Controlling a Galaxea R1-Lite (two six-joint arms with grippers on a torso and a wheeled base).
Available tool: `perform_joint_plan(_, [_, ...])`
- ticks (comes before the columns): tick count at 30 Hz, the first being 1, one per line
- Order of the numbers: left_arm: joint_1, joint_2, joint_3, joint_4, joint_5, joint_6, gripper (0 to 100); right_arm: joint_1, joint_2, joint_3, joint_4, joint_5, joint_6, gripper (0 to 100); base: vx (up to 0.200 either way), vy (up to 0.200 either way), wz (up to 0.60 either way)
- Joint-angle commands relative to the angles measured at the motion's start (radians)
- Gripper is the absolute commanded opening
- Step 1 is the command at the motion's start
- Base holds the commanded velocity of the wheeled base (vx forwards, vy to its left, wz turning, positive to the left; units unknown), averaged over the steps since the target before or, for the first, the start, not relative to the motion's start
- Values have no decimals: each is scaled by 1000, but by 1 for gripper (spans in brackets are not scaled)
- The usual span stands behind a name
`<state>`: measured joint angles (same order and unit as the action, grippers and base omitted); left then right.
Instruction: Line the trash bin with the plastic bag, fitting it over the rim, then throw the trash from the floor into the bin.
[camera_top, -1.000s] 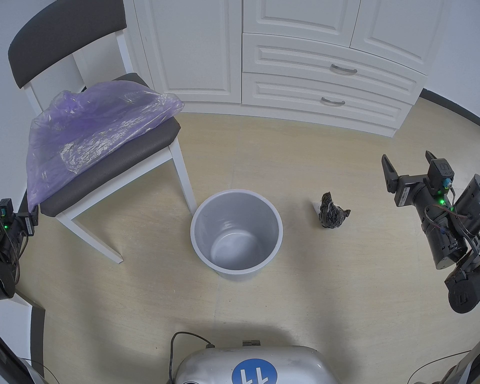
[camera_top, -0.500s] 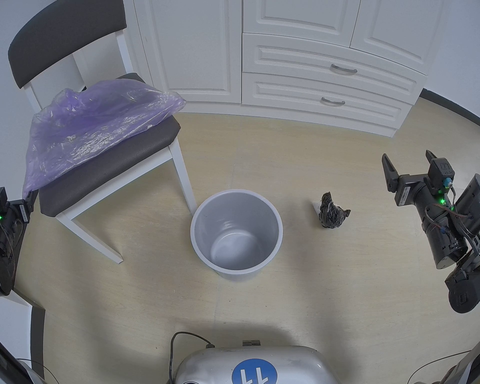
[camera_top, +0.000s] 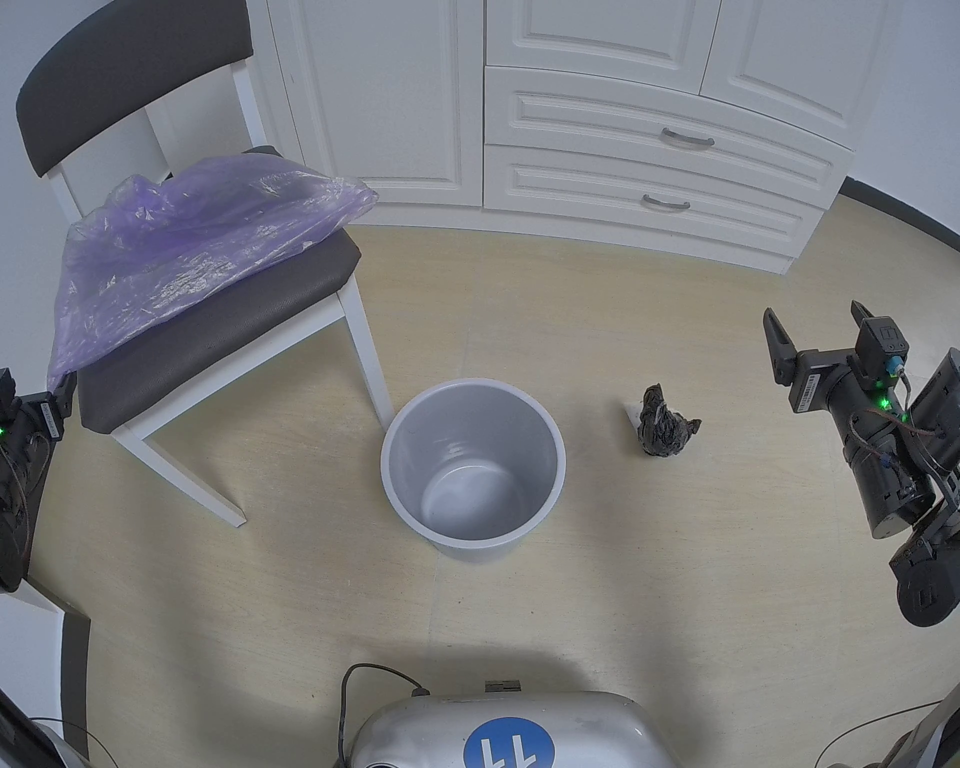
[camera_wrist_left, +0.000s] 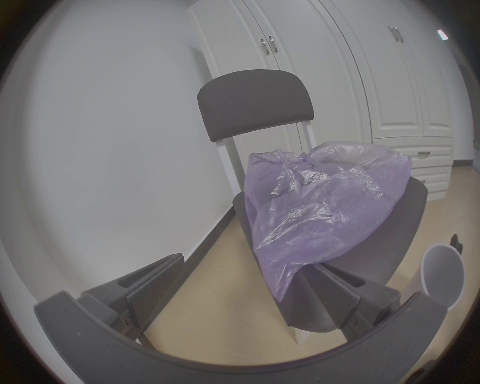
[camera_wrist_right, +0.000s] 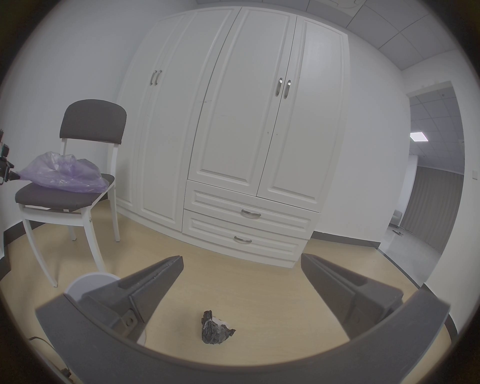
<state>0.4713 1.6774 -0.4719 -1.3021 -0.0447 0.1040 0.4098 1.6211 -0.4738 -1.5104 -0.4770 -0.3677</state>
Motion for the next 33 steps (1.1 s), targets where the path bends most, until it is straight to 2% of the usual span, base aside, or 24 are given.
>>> perform_joint_plan(1, [0, 19, 4, 0, -27, -21, 100, 0, 2, 1, -1, 0, 0, 100, 0, 0, 0])
perform_joint_plan(2, [0, 21, 4, 1, -75, -56, 100, 0, 2, 1, -1, 0, 0, 100, 0, 0, 0])
perform_joint_plan(3, [1, 22, 3, 3, -90, -64, 100, 0, 2, 1, -1, 0, 0, 100, 0, 0, 0])
perform_joint_plan(9, [12, 45, -13, 12, -103, -79, 100, 0, 3, 0, -1, 0, 0, 100, 0, 0, 0])
perform_joint_plan(20, [27, 73, -76, 14, -92, -136, 100, 0, 3, 0, -1, 0, 0, 100, 0, 0, 0])
perform_joint_plan(25, [29, 68, -128, 14, -78, -204, 100, 0, 3, 0, -1, 0, 0, 100, 0, 0, 0])
perform_joint_plan(28, [29, 80, -136, 12, -40, -202, 100, 0, 5, 0, -1, 0, 0, 100, 0, 0, 0])
perform_joint_plan(33, [18, 100, -128, 1, -37, -201, 100, 1, 13, 0, -1, 0, 0, 100, 0, 0, 0])
